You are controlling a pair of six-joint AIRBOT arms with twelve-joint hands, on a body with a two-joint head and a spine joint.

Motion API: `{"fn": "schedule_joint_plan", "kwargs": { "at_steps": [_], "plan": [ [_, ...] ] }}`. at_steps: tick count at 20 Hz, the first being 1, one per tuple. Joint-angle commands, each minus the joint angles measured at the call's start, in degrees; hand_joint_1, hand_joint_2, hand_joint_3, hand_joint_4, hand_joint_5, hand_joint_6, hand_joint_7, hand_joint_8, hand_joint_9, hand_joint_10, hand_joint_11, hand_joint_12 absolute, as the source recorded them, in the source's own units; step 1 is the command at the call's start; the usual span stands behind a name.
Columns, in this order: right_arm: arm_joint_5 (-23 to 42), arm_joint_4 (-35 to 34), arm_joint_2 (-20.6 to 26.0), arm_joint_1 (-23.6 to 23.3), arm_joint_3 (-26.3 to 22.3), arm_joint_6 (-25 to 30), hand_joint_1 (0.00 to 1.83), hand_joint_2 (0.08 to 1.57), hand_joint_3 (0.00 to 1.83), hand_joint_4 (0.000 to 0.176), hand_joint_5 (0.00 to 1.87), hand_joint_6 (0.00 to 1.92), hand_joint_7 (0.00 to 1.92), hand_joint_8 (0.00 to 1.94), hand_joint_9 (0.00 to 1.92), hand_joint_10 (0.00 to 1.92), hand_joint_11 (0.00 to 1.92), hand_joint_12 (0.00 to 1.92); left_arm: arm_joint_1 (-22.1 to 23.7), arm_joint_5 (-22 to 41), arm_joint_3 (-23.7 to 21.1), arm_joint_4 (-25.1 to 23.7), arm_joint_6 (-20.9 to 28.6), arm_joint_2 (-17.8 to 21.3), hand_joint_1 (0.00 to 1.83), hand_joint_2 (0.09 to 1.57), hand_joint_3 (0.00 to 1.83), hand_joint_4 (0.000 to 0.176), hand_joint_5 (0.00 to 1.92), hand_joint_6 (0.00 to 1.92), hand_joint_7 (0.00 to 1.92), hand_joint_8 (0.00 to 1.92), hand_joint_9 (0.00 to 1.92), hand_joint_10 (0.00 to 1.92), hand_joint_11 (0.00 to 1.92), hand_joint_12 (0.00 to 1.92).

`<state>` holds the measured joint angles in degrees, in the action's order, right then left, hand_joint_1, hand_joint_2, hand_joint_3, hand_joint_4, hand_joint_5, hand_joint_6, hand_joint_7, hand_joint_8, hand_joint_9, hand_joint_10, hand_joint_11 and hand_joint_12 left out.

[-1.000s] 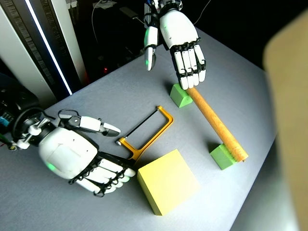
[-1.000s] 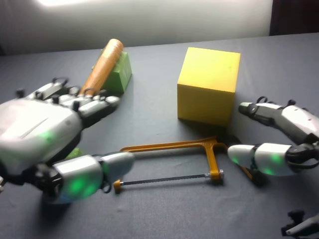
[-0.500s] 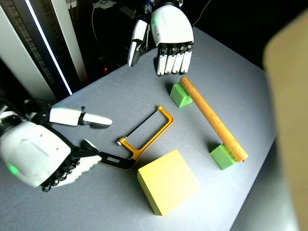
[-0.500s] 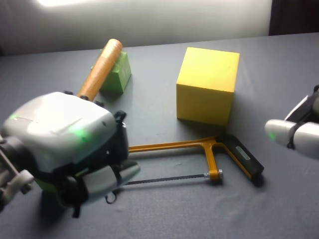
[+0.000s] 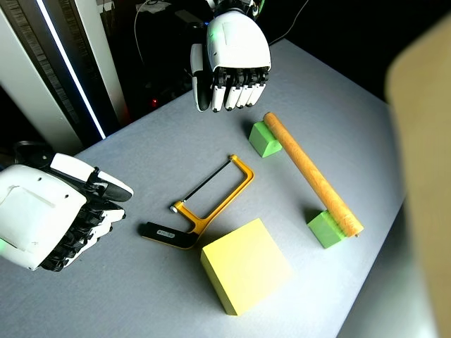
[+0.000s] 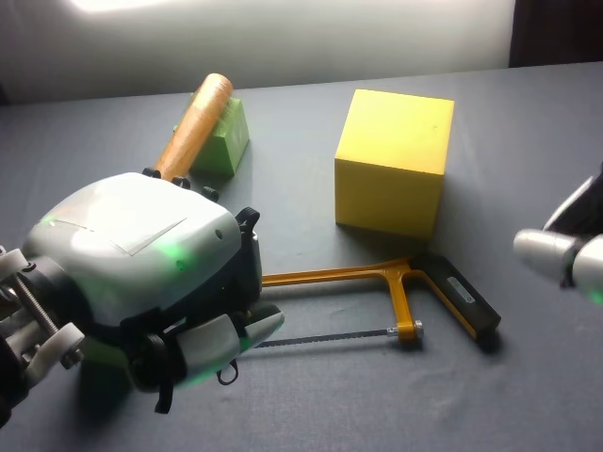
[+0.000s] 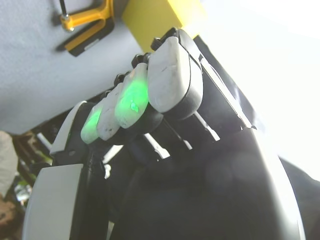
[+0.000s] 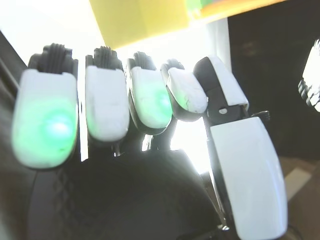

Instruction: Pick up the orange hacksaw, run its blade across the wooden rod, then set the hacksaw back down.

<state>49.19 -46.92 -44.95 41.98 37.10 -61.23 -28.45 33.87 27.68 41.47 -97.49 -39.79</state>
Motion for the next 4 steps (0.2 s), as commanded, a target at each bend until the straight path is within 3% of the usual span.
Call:
{"fn": "schedule_joint_plan", "kwargs": {
  "at_steps": [1, 4],
  "plan": [
    [6.4, 2.3, 0.1, -1.2, 0.5, 1.5, 0.81, 1.42, 0.00, 0.039, 1.32, 1.92, 1.46, 1.94, 1.51, 1.92, 1.62, 1.92, 0.6, 4.5, -0.3, -2.1, 0.0, 0.2, 0.71, 1.49, 0.00, 0.176, 1.32, 1.92, 1.40, 1.89, 1.40, 1.92, 1.38, 1.92],
    [8.0, 2.3, -0.7, -3.2, 1.8, 4.7, 0.81, 1.42, 0.00, 0.046, 1.32, 1.92, 1.46, 1.94, 1.50, 1.92, 1.63, 1.92, 0.6, 4.5, -0.4, -2.1, 0.0, 0.2, 0.72, 1.48, 0.00, 0.176, 1.35, 1.92, 1.42, 1.88, 1.44, 1.92, 1.45, 1.92]
  ]
}}
